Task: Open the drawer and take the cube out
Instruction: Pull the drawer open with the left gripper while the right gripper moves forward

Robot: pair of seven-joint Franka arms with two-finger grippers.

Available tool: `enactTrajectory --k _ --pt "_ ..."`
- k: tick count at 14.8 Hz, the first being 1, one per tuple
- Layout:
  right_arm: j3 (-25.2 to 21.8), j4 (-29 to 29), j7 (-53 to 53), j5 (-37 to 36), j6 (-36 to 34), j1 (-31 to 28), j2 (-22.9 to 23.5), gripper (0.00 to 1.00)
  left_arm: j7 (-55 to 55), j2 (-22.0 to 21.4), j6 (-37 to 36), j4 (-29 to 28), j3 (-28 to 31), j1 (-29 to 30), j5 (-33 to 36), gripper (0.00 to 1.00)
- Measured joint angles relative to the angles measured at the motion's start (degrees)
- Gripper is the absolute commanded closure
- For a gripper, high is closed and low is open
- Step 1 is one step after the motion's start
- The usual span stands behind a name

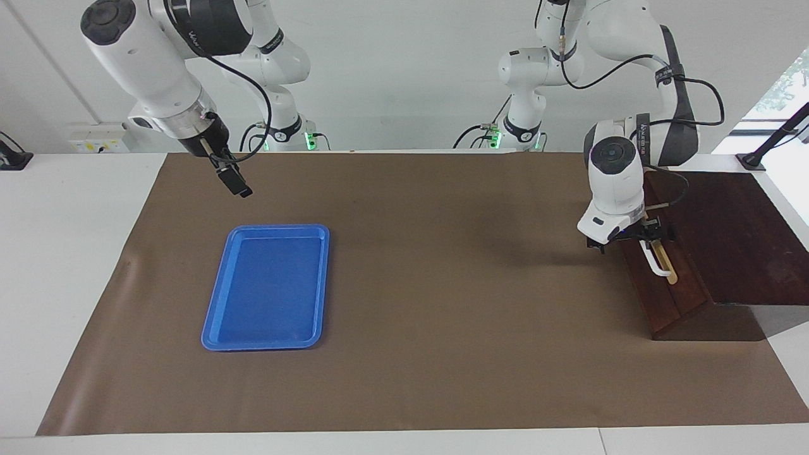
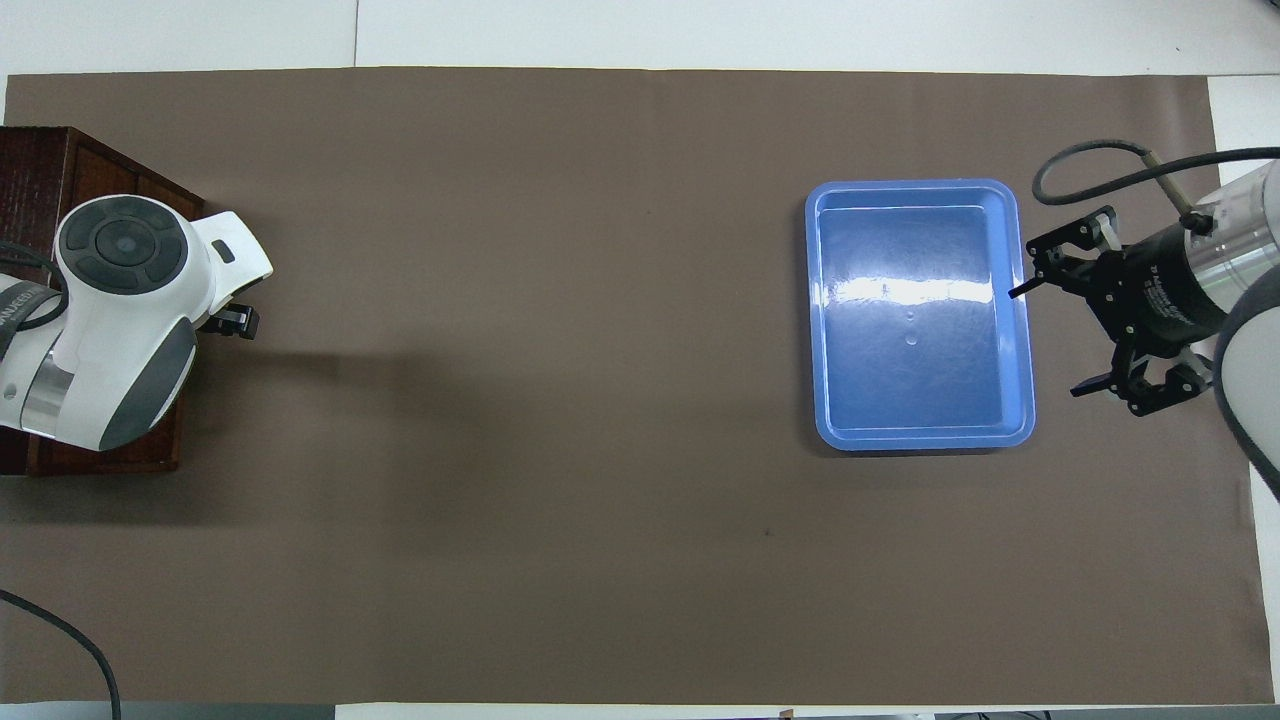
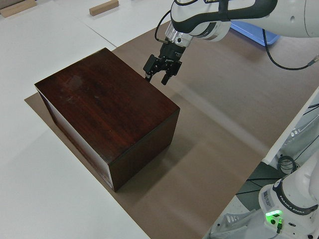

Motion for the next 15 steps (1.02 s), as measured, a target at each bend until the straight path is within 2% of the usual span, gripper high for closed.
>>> enactTrajectory --k 4,8,15 --pt "0.1 5.2 13.0 8.6 1.9 1.3 5.9 0.03 0.0 0.0 0.0 -0.1 0.3 0.0 0.0 0.0" --pt "0.2 7.2 24.6 15.2 9.6 4.4 10.5 0.03 0.0 0.0 -0.1 0.0 0.3 0.0 0.0 0.0" --pt "0.5 7.2 26.1 19.4 19.7 10.9 15.5 0.03 0.0 0.1 -1.4 1.1 0.8 0.0 0.1 0.0"
